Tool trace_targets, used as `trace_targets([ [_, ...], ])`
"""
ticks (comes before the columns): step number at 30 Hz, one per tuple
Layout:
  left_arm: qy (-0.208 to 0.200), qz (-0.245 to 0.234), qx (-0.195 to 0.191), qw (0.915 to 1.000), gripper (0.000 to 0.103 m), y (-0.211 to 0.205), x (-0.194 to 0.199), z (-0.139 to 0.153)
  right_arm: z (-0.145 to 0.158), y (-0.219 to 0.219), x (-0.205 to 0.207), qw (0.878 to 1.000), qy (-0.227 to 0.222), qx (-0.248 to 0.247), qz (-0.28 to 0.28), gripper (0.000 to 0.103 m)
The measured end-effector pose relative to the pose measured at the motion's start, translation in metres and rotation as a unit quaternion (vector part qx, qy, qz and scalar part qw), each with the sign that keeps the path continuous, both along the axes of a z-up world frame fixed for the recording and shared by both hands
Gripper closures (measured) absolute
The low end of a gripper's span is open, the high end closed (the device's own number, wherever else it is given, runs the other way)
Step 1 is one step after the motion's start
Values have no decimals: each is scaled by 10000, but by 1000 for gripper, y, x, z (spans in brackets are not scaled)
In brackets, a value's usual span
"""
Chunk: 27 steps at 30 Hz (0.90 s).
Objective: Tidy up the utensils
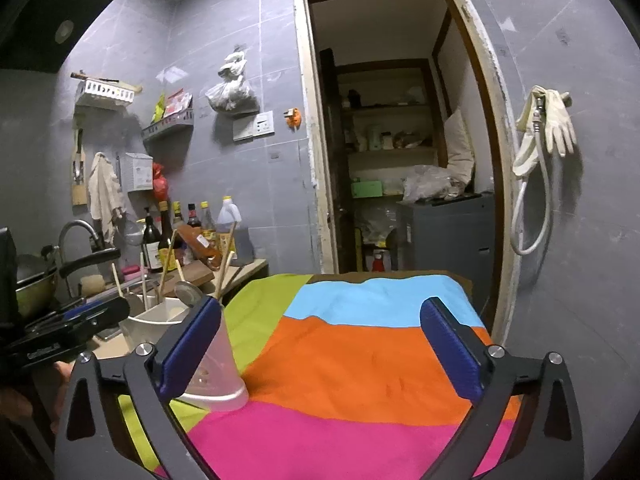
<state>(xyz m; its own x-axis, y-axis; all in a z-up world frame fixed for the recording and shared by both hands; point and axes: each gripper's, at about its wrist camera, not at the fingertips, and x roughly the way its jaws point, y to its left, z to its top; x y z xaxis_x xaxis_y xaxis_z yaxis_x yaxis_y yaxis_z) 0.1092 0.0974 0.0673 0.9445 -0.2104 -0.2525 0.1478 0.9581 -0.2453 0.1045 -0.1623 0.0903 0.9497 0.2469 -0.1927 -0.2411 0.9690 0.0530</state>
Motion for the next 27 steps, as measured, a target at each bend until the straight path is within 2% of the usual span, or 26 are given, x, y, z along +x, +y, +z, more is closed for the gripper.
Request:
trace_targets([
  [12,98,-76,132,9998,5,-18,-20,-8,-7,-18,-22,9995,162,-184,-200,0],
  [27,96,205,519,9984,4,-38,-50,-24,-29,-38,-54,9971,300,-395,-574,0],
])
